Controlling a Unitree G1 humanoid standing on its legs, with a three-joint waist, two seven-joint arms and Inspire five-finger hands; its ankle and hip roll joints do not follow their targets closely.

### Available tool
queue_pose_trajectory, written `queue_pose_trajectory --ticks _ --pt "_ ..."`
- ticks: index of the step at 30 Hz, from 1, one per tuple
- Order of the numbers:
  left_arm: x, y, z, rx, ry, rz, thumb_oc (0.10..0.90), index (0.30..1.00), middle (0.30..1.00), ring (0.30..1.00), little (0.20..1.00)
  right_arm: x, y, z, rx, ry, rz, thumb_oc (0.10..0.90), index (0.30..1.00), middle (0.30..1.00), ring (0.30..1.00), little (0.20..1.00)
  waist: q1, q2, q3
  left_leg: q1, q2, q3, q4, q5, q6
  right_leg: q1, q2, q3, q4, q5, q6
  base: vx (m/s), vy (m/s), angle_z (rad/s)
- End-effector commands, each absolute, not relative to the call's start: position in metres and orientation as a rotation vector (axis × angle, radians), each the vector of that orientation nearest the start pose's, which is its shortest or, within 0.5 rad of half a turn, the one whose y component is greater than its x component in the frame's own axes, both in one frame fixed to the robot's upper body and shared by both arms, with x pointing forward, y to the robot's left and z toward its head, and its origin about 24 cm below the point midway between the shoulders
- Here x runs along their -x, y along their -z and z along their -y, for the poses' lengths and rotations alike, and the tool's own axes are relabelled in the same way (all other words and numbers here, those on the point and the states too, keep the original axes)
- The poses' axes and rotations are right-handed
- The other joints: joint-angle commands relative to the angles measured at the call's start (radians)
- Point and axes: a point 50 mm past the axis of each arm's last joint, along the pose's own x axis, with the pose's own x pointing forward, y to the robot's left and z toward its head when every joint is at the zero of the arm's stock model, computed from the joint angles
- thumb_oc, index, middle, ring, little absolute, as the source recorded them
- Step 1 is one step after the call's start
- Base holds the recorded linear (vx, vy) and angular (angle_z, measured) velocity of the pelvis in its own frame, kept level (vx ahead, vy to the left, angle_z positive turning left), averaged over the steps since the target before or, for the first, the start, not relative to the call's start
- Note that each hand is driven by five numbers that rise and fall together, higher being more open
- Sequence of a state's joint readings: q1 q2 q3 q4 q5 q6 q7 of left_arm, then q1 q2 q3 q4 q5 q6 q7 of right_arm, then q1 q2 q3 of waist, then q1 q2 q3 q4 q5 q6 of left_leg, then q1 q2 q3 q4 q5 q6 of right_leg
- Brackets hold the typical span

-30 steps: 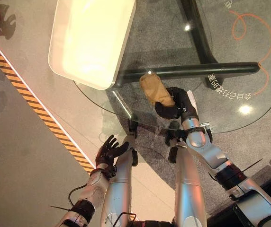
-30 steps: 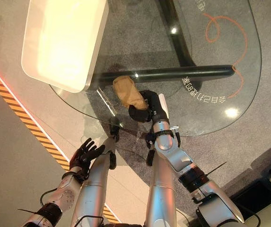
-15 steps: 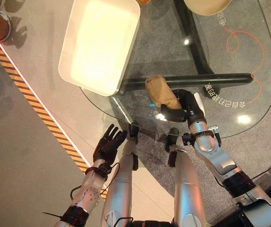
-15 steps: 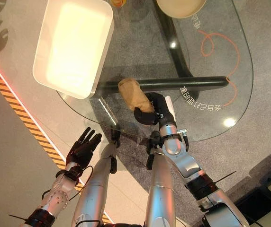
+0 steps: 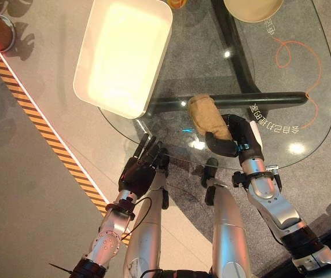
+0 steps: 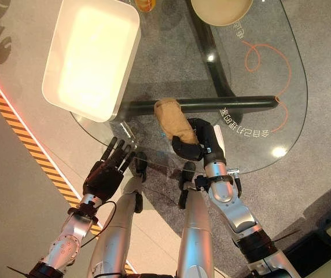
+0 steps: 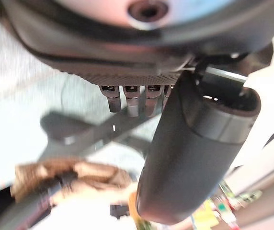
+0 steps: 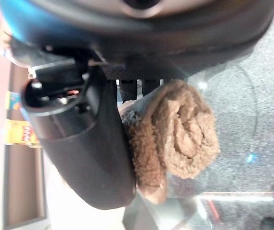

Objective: Wipe the table with a cloth and put it in the basket.

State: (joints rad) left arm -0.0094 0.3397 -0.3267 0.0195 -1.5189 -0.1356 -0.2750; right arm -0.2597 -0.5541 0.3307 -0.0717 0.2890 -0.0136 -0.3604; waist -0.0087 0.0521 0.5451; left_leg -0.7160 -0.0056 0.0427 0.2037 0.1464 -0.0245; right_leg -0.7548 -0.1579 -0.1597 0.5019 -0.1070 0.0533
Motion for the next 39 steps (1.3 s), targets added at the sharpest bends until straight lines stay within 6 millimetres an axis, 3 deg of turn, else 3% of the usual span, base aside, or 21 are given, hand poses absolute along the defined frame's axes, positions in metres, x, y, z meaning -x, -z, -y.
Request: queue_pose_trajectory --ticks 1,11,22,30,39 --pt "-0.226 -0.071 -0.143 1.339 0.540 0.173 0.800 0.900 0.900 0.900 0.900 -0.263 -0.191 0.145 0.119 -0.199 0.668 0.100 0.300 0.300 0.300 0.200 0.003 -0.039 -0.025 0.017 -0.022 0.121 0.191 -0.226 0.033 0.029 0.064 -0.025 -0.153 0.119 0.015 0.00 -0.006 -0.06" --pt "-0.235 -0.085 -0.139 1.317 0.587 0.195 0.800 0.900 0.900 0.900 0.900 -0.248 -0.209 0.125 0.043 -0.451 0.750 0.100 0.300 0.300 0.300 0.200 -0.009 -0.065 -0.025 0.023 -0.017 0.129 0.194 -0.230 0.032 0.040 0.076 -0.011 -0.165 0.126 0.022 0.00 -0.001 -0.01" --pt "-0.240 -0.095 -0.139 1.165 0.592 0.171 0.800 0.900 0.900 0.900 0.900 -0.233 -0.212 0.105 0.020 -0.697 0.774 0.100 0.300 0.300 0.300 0.200 -0.010 -0.069 -0.025 0.017 -0.019 0.132 0.188 -0.222 0.028 0.038 0.079 -0.007 -0.182 0.135 0.027 -0.01 0.004 -0.05" --pt "-0.241 -0.100 -0.139 1.108 0.603 0.182 0.800 0.900 0.900 0.900 0.900 -0.234 -0.208 0.100 0.126 -0.689 0.747 0.100 0.300 0.300 0.300 0.200 -0.009 -0.067 -0.025 0.012 -0.021 0.129 0.184 -0.218 0.024 0.032 0.079 -0.006 -0.184 0.135 0.028 0.00 0.000 -0.01" --pt "-0.240 -0.108 -0.130 1.171 0.680 0.195 0.800 0.900 0.900 0.900 0.900 -0.241 -0.199 0.096 0.310 -0.575 0.745 0.100 0.300 0.300 0.300 0.200 -0.008 -0.063 -0.025 0.012 -0.026 0.130 0.166 -0.208 0.022 0.030 0.077 -0.011 -0.198 0.138 0.030 0.00 0.000 0.00"
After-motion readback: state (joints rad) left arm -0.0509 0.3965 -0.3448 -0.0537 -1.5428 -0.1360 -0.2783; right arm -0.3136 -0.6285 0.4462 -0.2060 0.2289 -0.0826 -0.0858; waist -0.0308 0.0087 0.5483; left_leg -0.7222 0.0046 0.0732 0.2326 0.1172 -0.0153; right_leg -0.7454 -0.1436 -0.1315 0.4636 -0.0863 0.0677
